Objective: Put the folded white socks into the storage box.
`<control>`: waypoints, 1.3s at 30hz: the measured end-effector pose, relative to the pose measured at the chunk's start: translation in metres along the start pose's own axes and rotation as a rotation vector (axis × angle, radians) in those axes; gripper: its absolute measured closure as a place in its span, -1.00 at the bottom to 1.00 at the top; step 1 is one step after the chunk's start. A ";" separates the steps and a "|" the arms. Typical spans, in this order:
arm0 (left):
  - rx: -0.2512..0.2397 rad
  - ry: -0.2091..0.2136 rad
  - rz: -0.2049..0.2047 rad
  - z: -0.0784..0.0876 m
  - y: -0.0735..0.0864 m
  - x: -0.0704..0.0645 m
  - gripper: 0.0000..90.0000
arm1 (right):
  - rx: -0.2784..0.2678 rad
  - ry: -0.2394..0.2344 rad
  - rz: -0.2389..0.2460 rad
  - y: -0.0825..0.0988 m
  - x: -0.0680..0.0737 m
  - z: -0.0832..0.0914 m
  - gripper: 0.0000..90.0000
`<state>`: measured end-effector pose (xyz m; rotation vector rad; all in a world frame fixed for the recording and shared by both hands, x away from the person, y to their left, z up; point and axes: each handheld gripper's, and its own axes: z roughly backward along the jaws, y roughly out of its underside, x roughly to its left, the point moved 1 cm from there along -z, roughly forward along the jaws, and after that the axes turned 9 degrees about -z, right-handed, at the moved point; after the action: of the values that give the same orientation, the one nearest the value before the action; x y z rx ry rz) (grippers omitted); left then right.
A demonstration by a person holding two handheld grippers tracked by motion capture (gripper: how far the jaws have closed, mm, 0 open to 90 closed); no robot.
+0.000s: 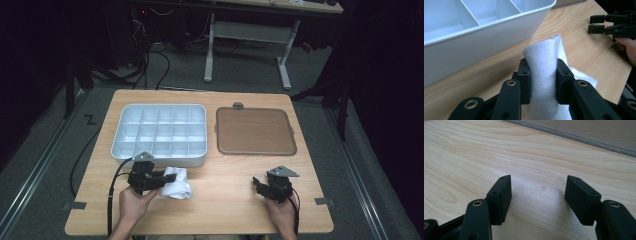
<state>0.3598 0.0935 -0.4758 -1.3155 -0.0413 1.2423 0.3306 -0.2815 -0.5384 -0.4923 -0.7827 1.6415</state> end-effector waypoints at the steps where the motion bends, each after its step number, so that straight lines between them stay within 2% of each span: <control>1: -0.004 0.004 0.012 0.000 -0.001 0.000 0.58 | -0.001 -0.001 0.002 0.000 0.000 0.000 -0.13; 5: -0.004 0.001 0.019 0.002 -0.003 0.002 0.58 | 0.000 0.000 0.000 0.000 0.000 0.000 -0.13; 11: 0.000 -0.013 -0.021 0.003 -0.005 -0.002 0.58 | 0.000 0.000 -0.001 0.000 0.000 0.000 -0.13; 15: -0.005 -0.002 -0.019 0.004 -0.011 -0.005 0.58 | -0.001 0.000 0.000 0.000 0.000 0.000 -0.13; 22: -0.010 -0.006 -0.019 0.005 -0.016 -0.005 0.58 | 0.000 0.000 -0.001 0.000 0.000 0.000 -0.13; 26: -0.014 -0.013 -0.050 0.006 -0.017 -0.008 0.58 | 0.000 0.000 0.000 0.000 0.000 0.000 -0.13; 30: -0.012 -0.020 -0.055 0.006 -0.021 -0.007 0.58 | 0.000 -0.001 -0.001 0.000 0.000 0.000 -0.13; 34: -0.024 -0.010 -0.056 0.008 -0.030 -0.010 0.58 | -0.001 -0.001 0.001 0.000 0.000 0.000 -0.13; 36: -0.031 0.004 -0.045 0.009 -0.036 -0.012 0.58 | -0.002 -0.003 -0.002 0.000 -0.001 0.000 -0.13; 39: -0.021 0.008 -0.058 0.006 -0.044 -0.012 0.58 | -0.001 -0.002 -0.004 0.000 0.000 0.000 -0.13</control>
<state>0.3791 0.1000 -0.4344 -1.3289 -0.0866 1.1904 0.3308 -0.2819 -0.5384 -0.4894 -0.7849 1.6382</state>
